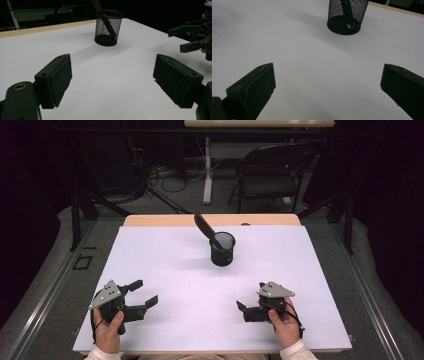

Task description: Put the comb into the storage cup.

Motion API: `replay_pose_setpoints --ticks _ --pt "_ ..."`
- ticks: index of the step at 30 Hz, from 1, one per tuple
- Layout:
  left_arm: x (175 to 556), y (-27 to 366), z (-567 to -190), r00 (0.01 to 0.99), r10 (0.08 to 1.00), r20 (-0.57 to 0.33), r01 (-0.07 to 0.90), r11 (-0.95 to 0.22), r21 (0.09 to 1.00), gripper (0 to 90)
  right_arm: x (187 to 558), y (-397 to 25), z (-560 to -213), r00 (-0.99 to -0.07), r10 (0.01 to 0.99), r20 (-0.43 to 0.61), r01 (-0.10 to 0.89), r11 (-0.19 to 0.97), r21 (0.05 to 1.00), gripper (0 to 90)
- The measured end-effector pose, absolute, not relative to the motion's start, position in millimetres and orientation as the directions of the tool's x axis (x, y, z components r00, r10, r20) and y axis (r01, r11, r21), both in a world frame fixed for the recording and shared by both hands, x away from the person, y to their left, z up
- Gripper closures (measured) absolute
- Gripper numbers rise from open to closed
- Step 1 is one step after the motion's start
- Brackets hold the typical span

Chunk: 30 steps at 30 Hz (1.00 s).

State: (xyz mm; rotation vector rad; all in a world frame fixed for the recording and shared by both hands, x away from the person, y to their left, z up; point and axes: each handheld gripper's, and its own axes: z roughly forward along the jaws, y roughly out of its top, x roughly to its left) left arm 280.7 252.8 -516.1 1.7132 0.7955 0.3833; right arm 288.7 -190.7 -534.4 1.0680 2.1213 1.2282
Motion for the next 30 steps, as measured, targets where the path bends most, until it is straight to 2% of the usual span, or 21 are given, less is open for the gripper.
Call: replay_pose_setpoints --ticks 30 --pt "284 244 -534 0.746 0.656 -0.116 0.304 -0.181 0.935 15.9 288 -190 -535 -0.603 0.798 -0.013 0.385 0.306 0.871 0.0"
